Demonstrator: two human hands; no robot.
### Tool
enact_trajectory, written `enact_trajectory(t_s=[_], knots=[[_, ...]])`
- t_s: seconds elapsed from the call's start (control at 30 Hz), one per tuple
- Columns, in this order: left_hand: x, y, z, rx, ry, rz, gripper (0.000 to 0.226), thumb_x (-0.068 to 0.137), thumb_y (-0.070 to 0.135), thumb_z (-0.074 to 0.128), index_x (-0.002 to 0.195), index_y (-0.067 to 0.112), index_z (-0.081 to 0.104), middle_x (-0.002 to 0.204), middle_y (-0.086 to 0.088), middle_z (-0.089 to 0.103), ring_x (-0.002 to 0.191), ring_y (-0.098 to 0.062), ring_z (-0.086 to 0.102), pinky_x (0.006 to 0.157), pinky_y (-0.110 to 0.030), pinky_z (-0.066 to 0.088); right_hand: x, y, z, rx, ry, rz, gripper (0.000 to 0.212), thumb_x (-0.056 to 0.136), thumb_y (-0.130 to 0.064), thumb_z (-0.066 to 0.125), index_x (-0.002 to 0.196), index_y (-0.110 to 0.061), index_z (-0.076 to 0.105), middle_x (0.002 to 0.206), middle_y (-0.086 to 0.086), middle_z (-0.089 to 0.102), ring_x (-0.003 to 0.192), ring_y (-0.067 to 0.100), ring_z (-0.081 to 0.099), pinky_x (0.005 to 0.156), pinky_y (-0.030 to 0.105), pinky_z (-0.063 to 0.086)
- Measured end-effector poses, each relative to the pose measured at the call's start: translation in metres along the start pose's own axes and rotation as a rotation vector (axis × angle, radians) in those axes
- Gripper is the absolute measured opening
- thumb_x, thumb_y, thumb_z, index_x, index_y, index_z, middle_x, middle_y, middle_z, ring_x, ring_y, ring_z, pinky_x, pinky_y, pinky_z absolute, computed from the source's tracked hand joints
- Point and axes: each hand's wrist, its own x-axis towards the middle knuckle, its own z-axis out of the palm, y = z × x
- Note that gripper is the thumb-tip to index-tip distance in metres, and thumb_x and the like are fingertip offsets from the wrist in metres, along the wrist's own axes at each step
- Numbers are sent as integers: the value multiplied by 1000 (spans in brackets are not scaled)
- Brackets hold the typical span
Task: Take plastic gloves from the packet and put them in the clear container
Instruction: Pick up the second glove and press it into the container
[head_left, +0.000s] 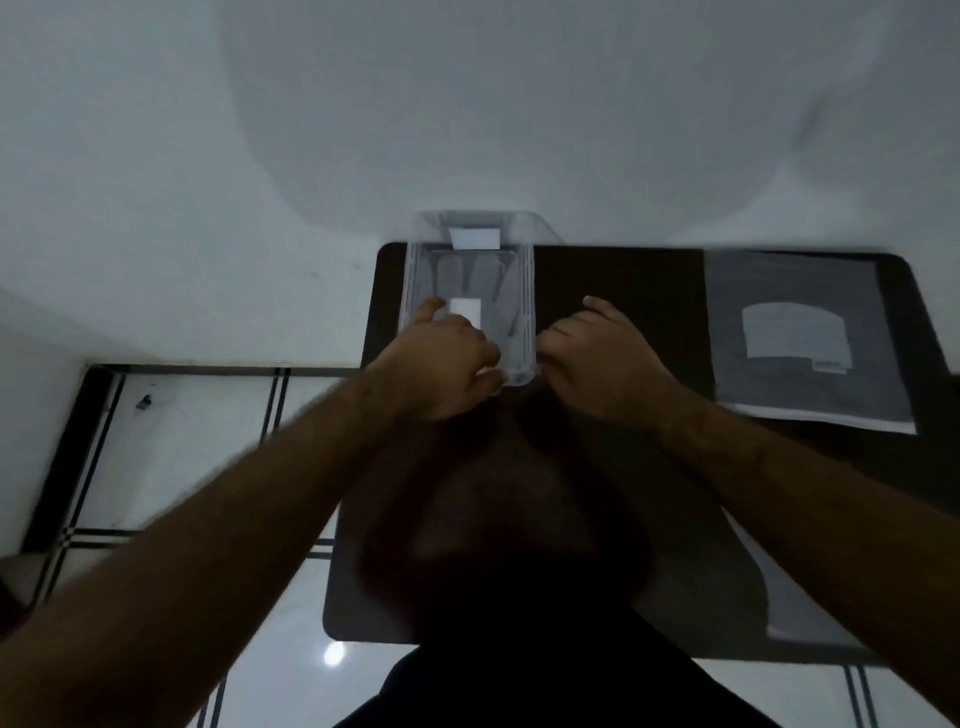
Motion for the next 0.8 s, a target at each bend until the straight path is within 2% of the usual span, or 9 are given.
enact_trajectory(t_s=[0.1, 0.2, 0.27, 0.33, 0.47, 0.57, 0.67, 0.8], knots=[[-12, 62, 3, -83, 41, -5, 38, 105, 56, 38, 109, 32, 68, 106, 6, 70, 113, -18, 62, 121, -53, 29, -62, 11, 5, 58, -15, -8, 33, 102, -43, 58, 129, -27, 65, 134, 0, 69, 131, 19, 60, 129, 50, 24], [-19, 127, 22, -166, 60, 24, 29, 104, 54, 44, 108, 35, 66, 106, 12, 67, 108, -11, 61, 112, -43, 37, -136, 32, 23, 112, -24, 3, 34, 102, -42, 59, 131, -26, 66, 133, 0, 69, 130, 18, 60, 128, 47, 27], [-18, 171, 39, -194, 67, 41, 34, 103, 55, 43, 115, 34, 67, 111, 12, 69, 108, -11, 62, 107, -40, 40, -190, 52, 40, 134, -34, 46, 33, 101, -41, 61, 128, -24, 69, 129, 1, 72, 126, 20, 64, 125, 47, 31], [-14, 215, 55, -229, 75, 61, 38, 103, 53, 44, 124, 32, 68, 120, 11, 71, 113, -13, 64, 107, -41, 41, -243, 73, 54, 157, -68, 98, 31, 102, -40, 60, 126, -24, 71, 127, 2, 73, 124, 22, 65, 125, 47, 31], [1, 297, 78, -330, 28, 91, 38, 105, 47, 51, 136, 32, 65, 134, 10, 68, 125, -12, 61, 112, -42, 41, -338, 111, 81, 204, -165, 150, 32, 107, -45, 49, 129, -27, 65, 138, -2, 65, 133, 16, 56, 127, 41, 20], [11, 349, 96, -368, -19, 114, 37, 105, 46, 54, 139, 33, 62, 136, 10, 66, 127, -11, 58, 115, -42, 40, -397, 132, 101, 245, -190, 180, 37, 102, -53, 55, 129, -29, 64, 141, -4, 64, 136, 14, 53, 126, 37, 19], [17, 390, 114, -344, -35, 134, 38, 103, 46, 56, 138, 33, 63, 134, 11, 66, 126, -11, 58, 114, -43, 42, -437, 144, 118, 216, -242, 175, 55, 95, -62, 64, 140, -30, 59, 149, -3, 58, 143, 18, 49, 124, 41, 26], [18, 424, 131, -326, -43, 131, 32, 102, 46, 58, 130, 31, 66, 127, 10, 68, 121, -11, 59, 112, -42, 44, -458, 147, 132, 159, -309, 156, 63, 95, -55, 68, 150, -30, 51, 159, -1, 51, 151, 22, 41, 128, 46, 21]])
